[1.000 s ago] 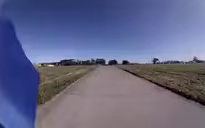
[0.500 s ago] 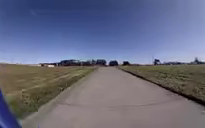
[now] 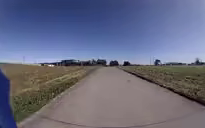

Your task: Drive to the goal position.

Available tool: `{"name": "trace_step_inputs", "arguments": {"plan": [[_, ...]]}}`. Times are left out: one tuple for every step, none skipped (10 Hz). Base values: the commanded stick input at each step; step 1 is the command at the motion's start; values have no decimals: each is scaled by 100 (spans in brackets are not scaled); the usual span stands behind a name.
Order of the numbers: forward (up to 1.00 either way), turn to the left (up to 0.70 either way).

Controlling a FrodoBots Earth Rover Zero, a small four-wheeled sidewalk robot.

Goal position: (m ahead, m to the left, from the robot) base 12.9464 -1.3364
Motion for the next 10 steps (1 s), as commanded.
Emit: {"name": "trace_step_inputs", "arguments": {"plan": [[100,-8],[100,-24],[100,-39],[100,0],[100,0],[100,0],[100,0],[100,0],[100,0],[100,-31]]}}
